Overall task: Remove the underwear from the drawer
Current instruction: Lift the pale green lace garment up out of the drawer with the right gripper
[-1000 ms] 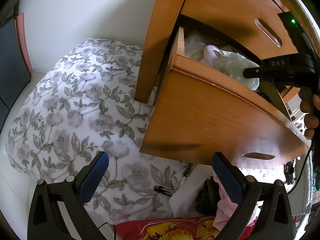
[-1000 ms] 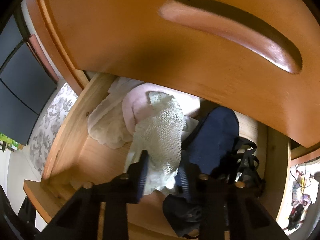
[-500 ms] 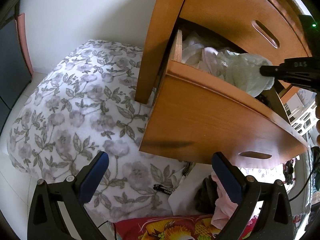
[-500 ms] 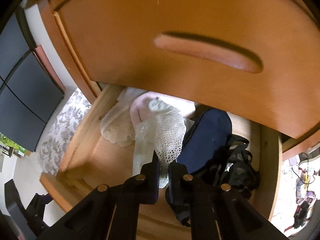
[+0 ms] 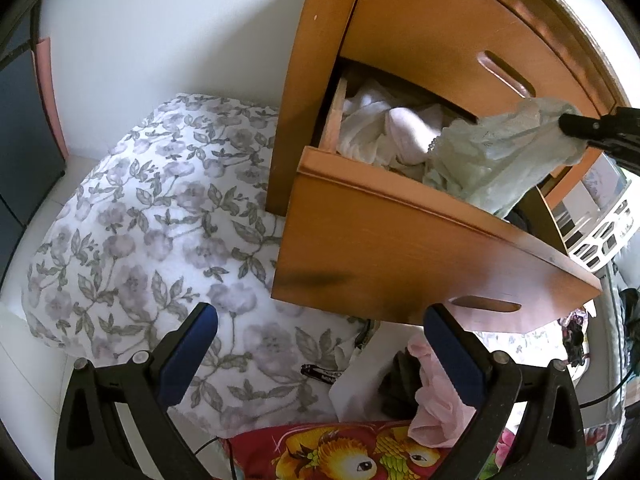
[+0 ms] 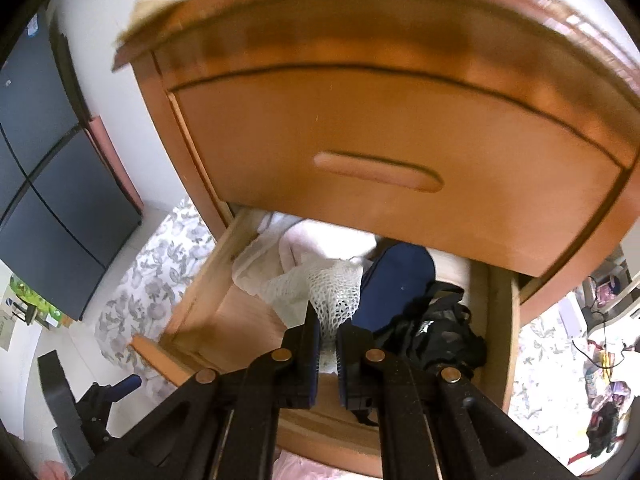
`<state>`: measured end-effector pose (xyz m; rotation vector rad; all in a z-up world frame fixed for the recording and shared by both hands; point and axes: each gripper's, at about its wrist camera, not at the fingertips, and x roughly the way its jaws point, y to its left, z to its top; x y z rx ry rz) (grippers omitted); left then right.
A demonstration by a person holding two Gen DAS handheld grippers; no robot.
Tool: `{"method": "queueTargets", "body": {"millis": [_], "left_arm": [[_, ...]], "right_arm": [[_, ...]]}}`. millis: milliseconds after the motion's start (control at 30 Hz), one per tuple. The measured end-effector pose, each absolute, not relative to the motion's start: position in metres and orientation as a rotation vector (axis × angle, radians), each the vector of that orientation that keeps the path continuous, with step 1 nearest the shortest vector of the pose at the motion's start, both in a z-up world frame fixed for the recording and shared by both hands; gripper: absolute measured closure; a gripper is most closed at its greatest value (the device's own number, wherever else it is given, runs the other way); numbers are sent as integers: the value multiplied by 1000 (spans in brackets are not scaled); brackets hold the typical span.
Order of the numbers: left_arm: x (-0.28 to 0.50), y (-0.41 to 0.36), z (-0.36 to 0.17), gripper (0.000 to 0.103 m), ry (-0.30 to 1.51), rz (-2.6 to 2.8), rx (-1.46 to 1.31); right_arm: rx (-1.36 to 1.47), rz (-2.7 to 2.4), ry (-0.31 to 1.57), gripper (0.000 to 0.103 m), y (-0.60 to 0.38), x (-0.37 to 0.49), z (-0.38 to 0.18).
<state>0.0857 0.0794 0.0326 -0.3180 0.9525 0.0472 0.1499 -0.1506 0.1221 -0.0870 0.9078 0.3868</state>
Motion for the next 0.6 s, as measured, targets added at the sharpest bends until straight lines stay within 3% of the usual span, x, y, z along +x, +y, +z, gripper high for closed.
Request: {"method": "queueTargets", "body": {"millis": [600], "left_arm": [[61, 61, 63, 1, 901, 43, -280]], "right_arm": [[-24, 379, 743, 96, -192, 93, 195]]}}
